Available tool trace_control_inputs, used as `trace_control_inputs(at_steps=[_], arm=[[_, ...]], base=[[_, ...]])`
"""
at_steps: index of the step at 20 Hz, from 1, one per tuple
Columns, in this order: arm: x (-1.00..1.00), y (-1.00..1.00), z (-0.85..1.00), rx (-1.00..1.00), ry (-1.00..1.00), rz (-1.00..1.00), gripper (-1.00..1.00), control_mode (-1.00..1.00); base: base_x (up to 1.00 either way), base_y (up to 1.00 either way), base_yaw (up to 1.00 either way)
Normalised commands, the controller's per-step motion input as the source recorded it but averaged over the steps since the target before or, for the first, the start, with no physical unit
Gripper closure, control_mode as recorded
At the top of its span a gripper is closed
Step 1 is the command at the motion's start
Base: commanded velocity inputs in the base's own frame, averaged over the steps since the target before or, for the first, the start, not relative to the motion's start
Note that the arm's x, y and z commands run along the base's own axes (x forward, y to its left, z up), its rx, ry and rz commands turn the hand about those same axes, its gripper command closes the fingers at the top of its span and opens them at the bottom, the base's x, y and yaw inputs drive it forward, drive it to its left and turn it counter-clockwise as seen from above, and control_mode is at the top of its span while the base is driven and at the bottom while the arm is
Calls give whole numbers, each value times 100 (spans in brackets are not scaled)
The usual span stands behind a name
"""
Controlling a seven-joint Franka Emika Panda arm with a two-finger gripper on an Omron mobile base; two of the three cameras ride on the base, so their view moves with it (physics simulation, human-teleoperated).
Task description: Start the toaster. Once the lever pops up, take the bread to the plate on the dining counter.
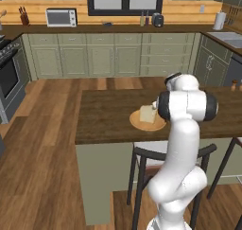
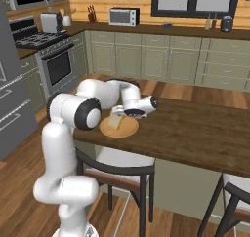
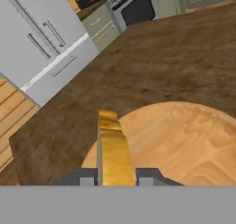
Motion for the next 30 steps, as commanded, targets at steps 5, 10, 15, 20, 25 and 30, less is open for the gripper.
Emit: trace_control_inputs(at_steps=[5, 10, 15, 20, 25, 30], arm=[[69, 0, -44, 1, 2, 14, 100, -100], [-6, 3, -38, 0, 0, 7, -100, -100], [-35, 0, -1, 0, -5, 0, -100, -100], [-40, 0, 0, -10, -12, 0, -100, -100], [-39, 7, 8, -26, -16, -4, -100, -100], [-46, 0, 42, -29, -13, -8, -100, -100]], base=[[0, 0, 0], [0, 0, 0], [0, 0, 0], [0, 0, 0], [0, 0, 0], [0, 0, 0]])
